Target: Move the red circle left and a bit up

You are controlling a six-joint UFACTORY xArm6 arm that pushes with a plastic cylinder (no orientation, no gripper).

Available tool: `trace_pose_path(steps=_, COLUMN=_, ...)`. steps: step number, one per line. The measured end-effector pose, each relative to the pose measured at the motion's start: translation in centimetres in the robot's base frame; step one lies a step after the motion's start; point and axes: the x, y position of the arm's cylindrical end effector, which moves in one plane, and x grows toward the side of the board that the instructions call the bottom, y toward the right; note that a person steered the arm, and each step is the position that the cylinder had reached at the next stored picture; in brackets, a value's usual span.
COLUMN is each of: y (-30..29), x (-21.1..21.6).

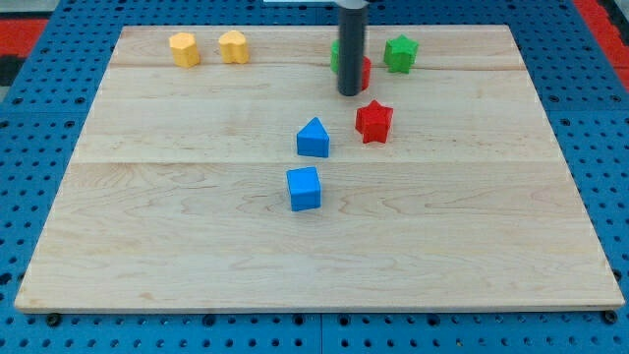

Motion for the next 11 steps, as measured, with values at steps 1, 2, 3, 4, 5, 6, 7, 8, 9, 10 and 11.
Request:
trace_pose_path(steps=1, y=5.0, x=0.0)
trace_pose_path(steps=2, y=6.7, x=-0.7)
trace_pose_path(steps=3, y=4.5, x=-2.8)
trace_pose_path(steps=4, y=1.6, x=-3.1)
trace_pose_path(steps=5, y=-1.4, x=-3.1)
trace_pose_path(steps=6, y=-3.9, x=-3.1)
trace_pose_path(steps=7, y=-4.6, x=-2.5)
trace_pose_path(steps=8, y=-5.4, x=-1.8)
trace_pose_path(steps=9, y=-6.4, x=-1.0)
trace_pose_path(steps=10, y=-8.2, x=-1.2)
trace_pose_path(steps=11, y=-9.3, x=-2.0)
